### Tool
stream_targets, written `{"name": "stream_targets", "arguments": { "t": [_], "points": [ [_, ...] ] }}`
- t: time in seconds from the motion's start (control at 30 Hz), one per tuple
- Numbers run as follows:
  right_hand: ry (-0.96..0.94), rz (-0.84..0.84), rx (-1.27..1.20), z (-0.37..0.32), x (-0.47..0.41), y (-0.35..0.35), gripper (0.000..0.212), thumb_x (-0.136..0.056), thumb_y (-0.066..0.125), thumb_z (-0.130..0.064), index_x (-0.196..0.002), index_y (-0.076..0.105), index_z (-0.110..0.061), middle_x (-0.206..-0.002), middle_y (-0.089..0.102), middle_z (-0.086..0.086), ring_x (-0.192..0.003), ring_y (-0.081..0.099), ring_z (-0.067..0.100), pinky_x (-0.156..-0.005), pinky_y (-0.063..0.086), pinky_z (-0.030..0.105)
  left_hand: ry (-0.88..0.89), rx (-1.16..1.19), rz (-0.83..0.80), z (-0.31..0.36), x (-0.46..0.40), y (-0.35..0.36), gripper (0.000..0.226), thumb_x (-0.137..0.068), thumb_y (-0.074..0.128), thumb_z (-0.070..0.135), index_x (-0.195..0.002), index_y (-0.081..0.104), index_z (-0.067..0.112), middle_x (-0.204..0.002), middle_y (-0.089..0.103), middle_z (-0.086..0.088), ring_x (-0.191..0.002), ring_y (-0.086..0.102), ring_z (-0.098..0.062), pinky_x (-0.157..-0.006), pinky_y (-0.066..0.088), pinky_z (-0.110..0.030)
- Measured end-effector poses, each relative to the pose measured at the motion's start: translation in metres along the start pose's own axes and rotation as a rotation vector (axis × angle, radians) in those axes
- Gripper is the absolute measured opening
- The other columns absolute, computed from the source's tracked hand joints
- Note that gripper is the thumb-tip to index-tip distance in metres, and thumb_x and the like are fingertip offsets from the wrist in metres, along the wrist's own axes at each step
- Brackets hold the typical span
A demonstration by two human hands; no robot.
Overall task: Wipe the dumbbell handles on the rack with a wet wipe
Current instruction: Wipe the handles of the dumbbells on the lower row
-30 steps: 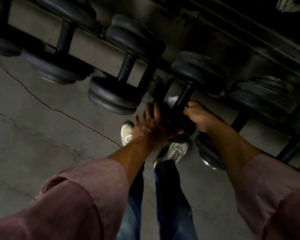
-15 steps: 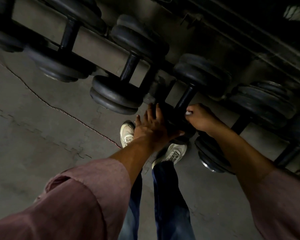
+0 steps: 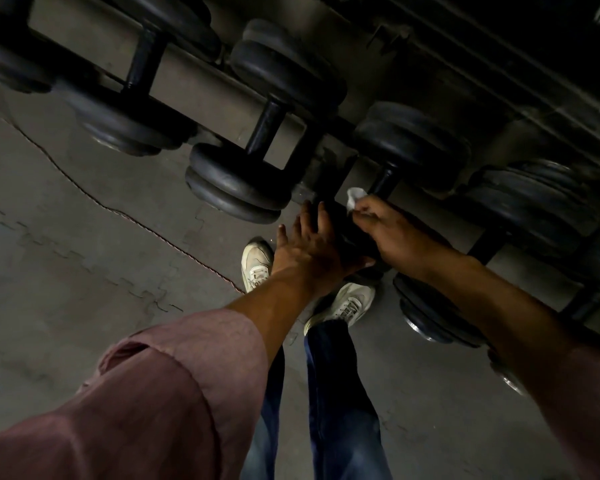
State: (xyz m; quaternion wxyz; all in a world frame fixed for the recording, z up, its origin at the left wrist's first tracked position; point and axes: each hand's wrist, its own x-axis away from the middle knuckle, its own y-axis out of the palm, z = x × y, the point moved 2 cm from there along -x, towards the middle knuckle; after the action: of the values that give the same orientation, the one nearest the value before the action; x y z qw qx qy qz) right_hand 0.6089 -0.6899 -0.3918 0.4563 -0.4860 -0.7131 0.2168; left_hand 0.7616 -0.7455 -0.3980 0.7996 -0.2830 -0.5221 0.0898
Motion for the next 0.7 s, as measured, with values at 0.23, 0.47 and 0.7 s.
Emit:
{"name": "stream_targets", "arguments": {
  "t": [0.23, 0.47, 0.7],
  "points": [
    [-0.198, -0.136, 0.300, 0.007, -0.016, -0.005, 0.033, -0.100, 0.041, -0.027, -0.127, 0.059, -0.023, -0.134, 0.056, 0.000, -0.124, 0.053, 0.025, -0.103, 0.041, 0.042, 0.001, 0.015, 0.038, 0.000, -0.002, 0.002, 0.124, -0.074, 0.051, 0.090, -0.162, -0.005, 0.023, -0.170, -0.009, -0.012, -0.157, -0.003, -0.031, -0.126, 0.002, -0.055],
    [-0.200, -0.537, 0.857, 0.001, -0.065, -0.004, 0.031, -0.093, 0.055, -0.031, -0.121, 0.065, -0.022, -0.138, 0.052, 0.001, -0.129, 0.046, 0.021, -0.111, 0.028, 0.043, 0.007, -0.001, 0.020, 0.001, 0.001, -0.002, 0.123, -0.077, 0.050, 0.088, -0.162, -0.009, 0.022, -0.170, -0.011, -0.013, -0.157, -0.002, -0.032, -0.126, 0.002, -0.055],
    [-0.040, -0.750, 0.899, 0.001, -0.074, 0.003, 0.038, -0.094, 0.057, -0.029, -0.130, 0.059, -0.018, -0.142, 0.051, 0.005, -0.132, 0.044, 0.027, -0.117, 0.019, 0.048, 0.003, 0.016, 0.028, 0.001, 0.000, 0.000, 0.124, -0.076, 0.052, 0.088, -0.162, -0.009, 0.022, -0.170, -0.012, -0.012, -0.157, -0.004, -0.031, -0.126, 0.000, -0.054]
  ]
}}
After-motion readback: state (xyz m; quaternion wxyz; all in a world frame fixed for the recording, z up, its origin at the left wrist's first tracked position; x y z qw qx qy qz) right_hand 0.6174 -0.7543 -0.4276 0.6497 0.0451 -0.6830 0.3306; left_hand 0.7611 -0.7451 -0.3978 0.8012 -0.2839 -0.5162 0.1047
